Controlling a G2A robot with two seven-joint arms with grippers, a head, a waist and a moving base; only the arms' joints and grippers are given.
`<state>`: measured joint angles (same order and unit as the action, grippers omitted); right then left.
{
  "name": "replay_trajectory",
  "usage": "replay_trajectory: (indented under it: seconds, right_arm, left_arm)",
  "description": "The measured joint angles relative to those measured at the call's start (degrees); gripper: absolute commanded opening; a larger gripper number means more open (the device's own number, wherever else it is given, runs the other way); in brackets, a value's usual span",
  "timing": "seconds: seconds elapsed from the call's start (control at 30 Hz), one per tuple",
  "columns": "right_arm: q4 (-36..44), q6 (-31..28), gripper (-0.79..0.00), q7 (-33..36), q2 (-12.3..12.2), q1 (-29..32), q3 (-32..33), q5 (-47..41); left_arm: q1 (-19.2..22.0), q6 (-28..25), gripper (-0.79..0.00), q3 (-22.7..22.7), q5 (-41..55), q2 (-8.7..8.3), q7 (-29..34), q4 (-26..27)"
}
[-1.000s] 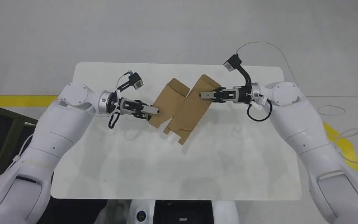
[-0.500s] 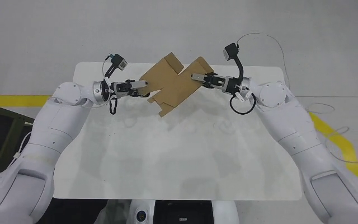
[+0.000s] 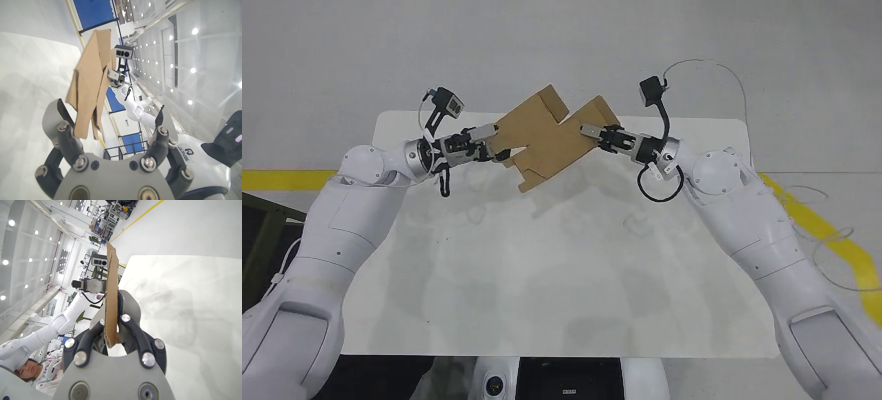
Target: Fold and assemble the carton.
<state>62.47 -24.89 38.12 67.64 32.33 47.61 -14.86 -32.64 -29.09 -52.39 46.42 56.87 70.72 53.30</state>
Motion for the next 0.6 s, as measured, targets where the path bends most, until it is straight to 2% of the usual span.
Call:
replay_trajectory:
  seconds: [0.3, 0.6]
  right_arm:
    - [-0.72, 0.41, -0.785, -0.74, 0.56, 0.96, 0.52, 1.8]
    - [-0.45, -0.34, -0.785, -0.5, 1.37, 1.04, 0.63, 2.55]
  left_arm:
    - [-1.38, 3.39, 0.0, -3.82, 2.57, -0.88, 7.96, 2.8]
    - [-1.24, 6.33, 0.0, -4.6, 2.2, -0.35, 6.31, 2.24]
